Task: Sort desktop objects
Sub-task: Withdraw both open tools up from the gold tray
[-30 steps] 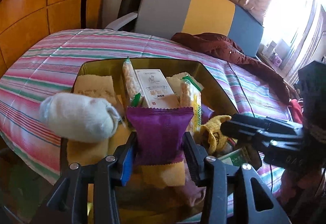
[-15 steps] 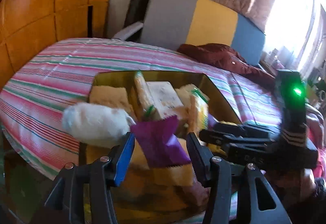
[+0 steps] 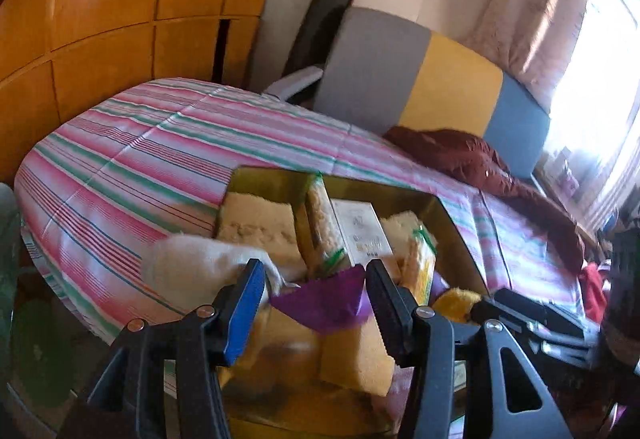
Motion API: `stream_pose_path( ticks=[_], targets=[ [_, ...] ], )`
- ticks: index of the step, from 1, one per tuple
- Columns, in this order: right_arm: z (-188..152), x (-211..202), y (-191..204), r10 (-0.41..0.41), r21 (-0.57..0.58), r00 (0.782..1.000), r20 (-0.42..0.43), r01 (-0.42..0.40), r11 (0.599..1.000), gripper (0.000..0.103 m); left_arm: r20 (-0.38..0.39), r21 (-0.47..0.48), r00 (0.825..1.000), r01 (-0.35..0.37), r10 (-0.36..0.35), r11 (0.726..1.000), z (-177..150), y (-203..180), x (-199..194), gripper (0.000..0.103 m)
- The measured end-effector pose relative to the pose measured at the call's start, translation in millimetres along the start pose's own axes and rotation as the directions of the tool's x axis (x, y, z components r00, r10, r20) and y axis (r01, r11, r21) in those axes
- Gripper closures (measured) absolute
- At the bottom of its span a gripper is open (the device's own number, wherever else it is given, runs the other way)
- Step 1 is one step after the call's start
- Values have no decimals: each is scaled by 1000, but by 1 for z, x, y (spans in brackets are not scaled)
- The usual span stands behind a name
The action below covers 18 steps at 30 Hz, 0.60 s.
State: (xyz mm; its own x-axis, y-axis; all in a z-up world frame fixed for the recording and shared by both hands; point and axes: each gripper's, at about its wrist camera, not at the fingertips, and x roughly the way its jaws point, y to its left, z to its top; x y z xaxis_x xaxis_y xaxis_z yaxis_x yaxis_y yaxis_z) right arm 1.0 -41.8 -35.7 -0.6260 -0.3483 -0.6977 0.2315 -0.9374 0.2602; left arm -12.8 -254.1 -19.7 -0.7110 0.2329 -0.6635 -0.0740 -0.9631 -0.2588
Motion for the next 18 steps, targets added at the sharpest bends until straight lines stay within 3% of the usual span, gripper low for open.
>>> stream_pose_path(
  ticks=[5, 9, 11, 15, 18],
  targets=[
    [-4, -5, 7, -27, -21, 1000, 9, 27, 999, 34, -1, -19, 1000, 2, -2, 1000, 10, 3, 2, 50],
    [-7, -4, 8, -42, -21, 999, 4, 42, 999, 33, -28, -40, 998, 49, -51, 998, 32, -1, 20, 52],
    [-8, -3, 8, -47, -18, 999, 4, 47, 999, 33, -3, -80, 998, 67, -67, 995, 46, 1, 19, 51],
    [-10, -7, 11, -64, -42, 998, 17, 65, 997, 26, 71, -38, 997, -10, 12, 999, 57, -6, -1, 48],
    [-9, -7, 12, -72, -43, 997, 23, 73, 996, 24, 78, -7, 994, -80, 80, 997, 50, -12, -11, 38]
  ],
)
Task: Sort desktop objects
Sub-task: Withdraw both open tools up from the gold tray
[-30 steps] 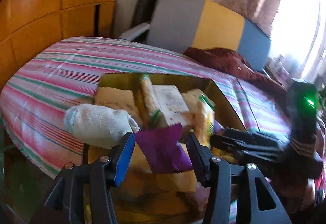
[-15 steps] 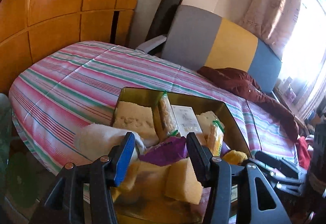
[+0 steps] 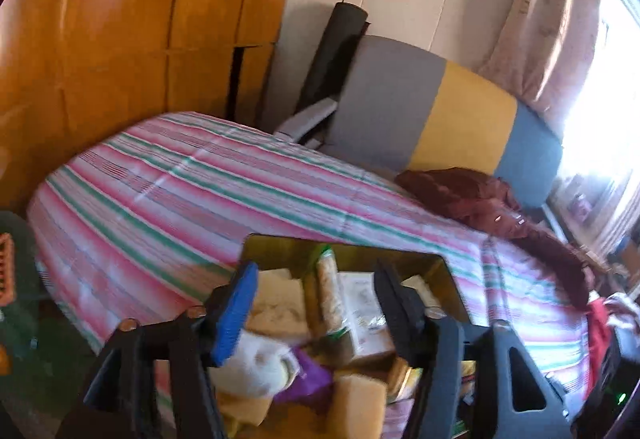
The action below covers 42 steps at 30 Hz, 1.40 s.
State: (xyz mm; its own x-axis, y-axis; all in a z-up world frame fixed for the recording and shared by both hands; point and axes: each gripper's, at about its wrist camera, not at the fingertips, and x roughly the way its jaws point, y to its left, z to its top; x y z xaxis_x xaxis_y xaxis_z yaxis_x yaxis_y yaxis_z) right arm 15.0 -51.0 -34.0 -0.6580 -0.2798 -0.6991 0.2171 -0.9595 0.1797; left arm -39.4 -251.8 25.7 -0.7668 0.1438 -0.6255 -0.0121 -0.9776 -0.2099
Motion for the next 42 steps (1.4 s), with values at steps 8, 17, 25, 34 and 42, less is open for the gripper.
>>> stream_pose_path(
  ticks=[8, 17, 25, 34, 42],
  targets=[
    [1, -8, 10, -125, -37, 991, 49, 126, 991, 3, -41, 88, 991, -120, 124, 989, -34, -24, -18, 37],
    [-8, -7, 17, -150, -66, 988, 38, 152, 986, 1, -69, 69, 983, -165, 170, 984, -50, -30, -28, 37],
    [-10, -8, 23, -149, -78, 988, 39, 152, 985, 1, -14, 85, 977, -212, 214, 973, -53, -34, -40, 37],
    [-13, -7, 24, -158, -76, 987, 33, 160, 984, 1, -28, 114, 977, -207, 211, 972, -56, -38, -36, 37],
    [-15, -4, 22, -163, -76, 986, 25, 164, 983, 1, -32, 145, 975, -214, 220, 966, -59, -40, -30, 43]
  ],
)
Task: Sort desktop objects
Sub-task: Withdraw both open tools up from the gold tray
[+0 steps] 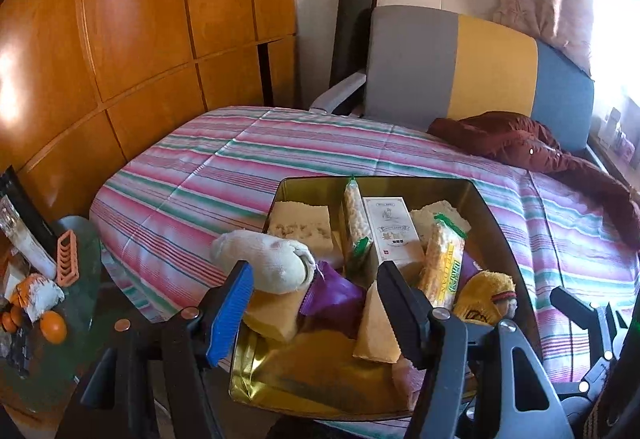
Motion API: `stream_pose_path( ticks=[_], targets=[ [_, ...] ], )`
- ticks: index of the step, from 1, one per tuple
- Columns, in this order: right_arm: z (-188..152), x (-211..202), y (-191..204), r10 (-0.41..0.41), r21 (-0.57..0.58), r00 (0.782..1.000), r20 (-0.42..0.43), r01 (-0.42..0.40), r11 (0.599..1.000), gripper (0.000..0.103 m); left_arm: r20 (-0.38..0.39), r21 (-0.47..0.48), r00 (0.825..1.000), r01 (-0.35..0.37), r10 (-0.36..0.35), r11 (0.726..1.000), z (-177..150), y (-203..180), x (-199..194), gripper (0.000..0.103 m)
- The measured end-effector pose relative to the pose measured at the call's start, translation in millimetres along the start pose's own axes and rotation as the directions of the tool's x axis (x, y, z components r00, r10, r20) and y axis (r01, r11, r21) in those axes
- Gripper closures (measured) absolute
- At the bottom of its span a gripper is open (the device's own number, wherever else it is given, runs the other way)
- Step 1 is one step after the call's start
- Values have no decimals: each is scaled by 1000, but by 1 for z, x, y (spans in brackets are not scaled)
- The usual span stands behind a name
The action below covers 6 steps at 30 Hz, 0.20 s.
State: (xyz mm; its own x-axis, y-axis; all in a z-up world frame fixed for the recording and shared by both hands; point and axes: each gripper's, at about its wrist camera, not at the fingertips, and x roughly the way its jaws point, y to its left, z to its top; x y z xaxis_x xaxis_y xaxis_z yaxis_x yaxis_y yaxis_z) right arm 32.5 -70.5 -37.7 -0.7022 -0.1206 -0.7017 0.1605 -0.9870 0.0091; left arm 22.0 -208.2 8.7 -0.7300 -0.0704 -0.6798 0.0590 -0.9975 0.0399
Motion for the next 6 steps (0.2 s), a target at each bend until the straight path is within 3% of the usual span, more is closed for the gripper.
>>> stream_pose_path(
  ticks=[1, 6],
  targets=[
    [0, 1, 0, 0, 1, 1000, -2, 0, 1000, 1, 2, 1, 1000, 5, -5, 1000, 0, 0, 0, 48],
    [1, 0, -6, 2, 20, 1000, 9, -2, 1000, 1, -7, -4, 1000, 24, -24, 1000, 1, 1, 1, 48]
  ],
)
